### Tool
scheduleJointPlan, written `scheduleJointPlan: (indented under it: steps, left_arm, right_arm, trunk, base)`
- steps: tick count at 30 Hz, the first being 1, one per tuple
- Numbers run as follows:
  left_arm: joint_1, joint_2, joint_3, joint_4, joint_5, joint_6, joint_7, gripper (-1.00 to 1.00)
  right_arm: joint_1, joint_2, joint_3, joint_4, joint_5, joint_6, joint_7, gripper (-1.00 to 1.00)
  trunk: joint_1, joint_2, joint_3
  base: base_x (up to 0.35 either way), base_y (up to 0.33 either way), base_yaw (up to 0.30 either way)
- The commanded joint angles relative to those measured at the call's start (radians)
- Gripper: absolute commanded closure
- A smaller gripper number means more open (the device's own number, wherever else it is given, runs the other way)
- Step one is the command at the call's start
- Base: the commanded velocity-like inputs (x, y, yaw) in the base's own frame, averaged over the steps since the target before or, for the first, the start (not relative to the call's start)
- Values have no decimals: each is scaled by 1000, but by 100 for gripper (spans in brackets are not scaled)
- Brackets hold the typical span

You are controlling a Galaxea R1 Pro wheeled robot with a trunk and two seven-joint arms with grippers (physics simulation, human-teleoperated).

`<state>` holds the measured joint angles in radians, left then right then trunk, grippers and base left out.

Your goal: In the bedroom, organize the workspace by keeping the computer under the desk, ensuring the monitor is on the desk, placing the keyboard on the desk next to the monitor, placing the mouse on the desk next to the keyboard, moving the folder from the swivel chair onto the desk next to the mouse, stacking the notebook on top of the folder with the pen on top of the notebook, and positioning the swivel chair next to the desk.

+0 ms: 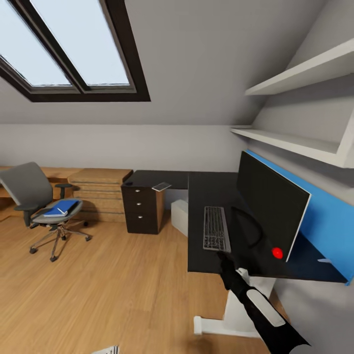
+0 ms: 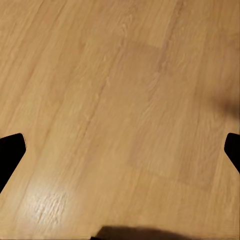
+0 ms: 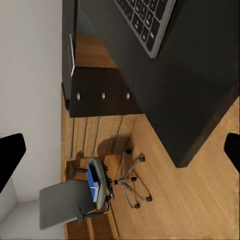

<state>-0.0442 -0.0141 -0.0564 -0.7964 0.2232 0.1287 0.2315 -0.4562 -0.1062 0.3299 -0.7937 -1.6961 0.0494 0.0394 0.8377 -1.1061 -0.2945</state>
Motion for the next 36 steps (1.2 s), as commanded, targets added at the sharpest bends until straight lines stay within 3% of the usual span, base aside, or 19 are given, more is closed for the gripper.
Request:
scheduleJointPlan:
  steps: [1,2,6,9,10,11,12,13,14,15,16,17,19,22,25,36]
  left_arm:
    - [0,1,-1,-4,9,3,8,-100]
    - [0,2,5,-9,9,1,8,-100]
    - [0,4,23,-20,9,-15,7,-100]
    - [0,5,26,-21,8,-18,6,-100]
    - [0,5,26,-22,8,-19,6,-100]
    - [0,5,27,-22,8,-19,6,-100]
    - [0,5,27,-22,8,-20,6,-100]
    - [0,5,27,-22,8,-20,6,-100]
    - [0,5,27,-22,8,-21,6,-100]
    - [0,5,26,-23,8,-23,5,-100]
    - [0,5,26,-23,8,-24,6,-100]
    - [0,5,25,-24,8,-26,6,-100]
    - [0,4,24,-24,8,-37,6,-100]
    - [0,4,23,-24,6,-62,4,-100]
    - [0,5,24,-23,7,-79,3,-100]
    - [0,5,25,-20,8,-79,3,-100]
  right_arm:
    - [-1,5,6,0,-1,-2,-3,-100]
    - [-1,15,10,0,22,-3,-16,-100]
    - [-1,77,15,16,185,-10,-51,-100]
    - [-1,139,16,39,366,-15,-113,-100]
    - [-1,147,17,40,394,-15,-129,-100]
    - [-1,167,18,41,457,-15,-168,-100]
    - [-1,178,19,42,491,-15,-191,-100]
    - [-1,200,22,42,567,-15,-243,-100]
    - [-1,211,23,42,607,-15,-272,-100]
    - [-1,244,26,40,768,-16,-392,-100]
    - [-1,250,27,39,805,-16,-421,-100]
    - [-1,260,27,38,871,-17,-471,-100]
    - [-1,271,28,37,940,-18,-519,-100]
    - [-1,279,32,36,991,-18,-539,-100]
    - [-1,278,39,31,1020,-19,-468,-100]
    - [-1,281,61,16,1016,-13,-421,-100]
  trunk:
    - [-1,-1,-1]
    - [-1,-1,-1]
    - [-1,-1,-1]
    - [-1,-1,-1]
    - [-1,-1,-1]
    - [-1,-1,-1]
    - [-1,-1,-1]
    - [-1,-1,-1]
    - [-1,-1,-1]
    - [-1,-1,-1]
    - [-1,-1,-1]
    - [-1,-1,-1]
    - [-1,-1,-1]
    - [-1,-1,-1]
    - [-1,-1,-1]
    - [-1,-1,-1]
  base:
    - [-335,0,0]
    - [-335,0,0]
    - [-335,0,0]
    - [-335,0,0]
    - [-334,11,0]
    - [-324,64,0]
    - [-309,98,0]
    - [-235,169,0]
    - [-188,201,0]
    - [-77,278,0]
    - [-62,289,0]
    - [-39,299,0]
    - [-26,303,0]
    - [-9,317,0]
    - [-2,328,0]
    - [0,328,0]
